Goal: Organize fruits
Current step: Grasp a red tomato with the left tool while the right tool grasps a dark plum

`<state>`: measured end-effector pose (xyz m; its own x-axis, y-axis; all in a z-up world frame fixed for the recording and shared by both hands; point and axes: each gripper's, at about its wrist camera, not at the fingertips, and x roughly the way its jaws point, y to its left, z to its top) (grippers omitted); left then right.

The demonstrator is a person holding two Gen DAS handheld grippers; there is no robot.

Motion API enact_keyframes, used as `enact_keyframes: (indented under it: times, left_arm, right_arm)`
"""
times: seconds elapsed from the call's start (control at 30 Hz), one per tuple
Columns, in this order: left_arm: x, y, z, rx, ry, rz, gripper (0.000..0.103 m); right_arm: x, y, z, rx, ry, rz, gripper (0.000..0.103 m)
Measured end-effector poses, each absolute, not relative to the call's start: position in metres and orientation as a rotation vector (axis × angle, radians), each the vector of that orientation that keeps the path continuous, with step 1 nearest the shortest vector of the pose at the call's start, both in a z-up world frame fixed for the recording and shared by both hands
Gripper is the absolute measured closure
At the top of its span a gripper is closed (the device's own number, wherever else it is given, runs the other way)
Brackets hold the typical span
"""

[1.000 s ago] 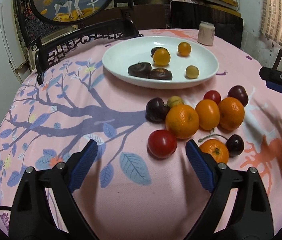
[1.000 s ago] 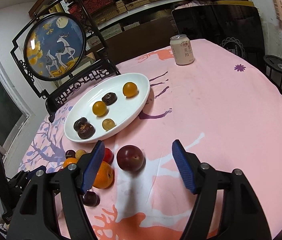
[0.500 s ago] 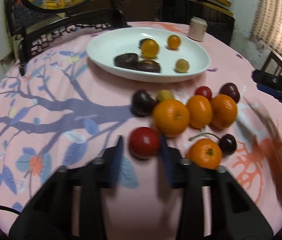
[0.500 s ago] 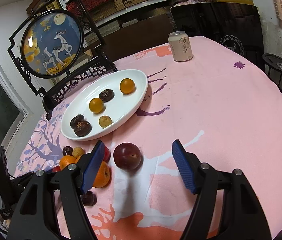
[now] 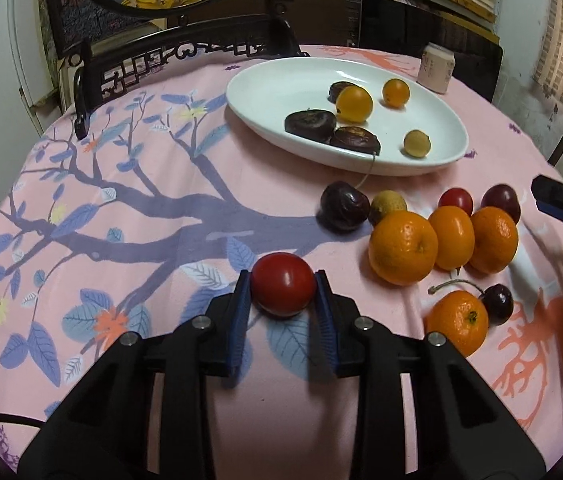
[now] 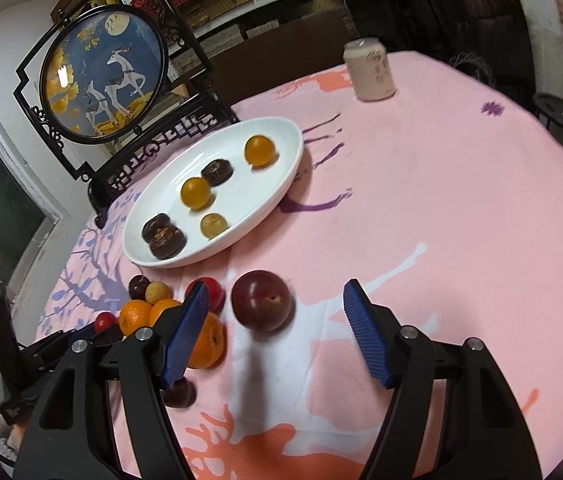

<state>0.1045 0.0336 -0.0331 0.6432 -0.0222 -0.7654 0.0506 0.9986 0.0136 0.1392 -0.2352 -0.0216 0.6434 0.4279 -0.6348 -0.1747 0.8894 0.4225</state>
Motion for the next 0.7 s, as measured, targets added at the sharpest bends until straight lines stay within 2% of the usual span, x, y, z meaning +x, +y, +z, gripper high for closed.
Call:
enact_keyframes:
  times: [0.3,0.33,0.4,0.5,0.7]
  left_arm:
    - [0.104,0.032,-0.034,0.046,0.872,-0.042,0.071]
    - [0.104,0.031,-0.034,0.046,0.872,-0.042,0.071]
    - [0.104,0.031,-0.034,0.049,0.873,-0.041,0.071]
    - [0.104,0.031,-0.035,0.049,0.872,-0.042,0.071]
    - [0.102,0.033,-0.032,0.026,0.854,-0.061,0.072]
  right_arm:
    - [0.154,-0.22,-0.034,0.361,0.873,0.386,0.044]
    - [0.155,-0.219,-0.035,0.359,0.876,0.386,0.049]
    - [0.157,-0.215,-0.038,0.349,0.89,0.388,0.051]
    - [0.158,-0.209,-0.043,0.327,0.911,0.385,0.063]
    - [0.151,-0.213,-0.04,0.313,0.881,0.368,0.065]
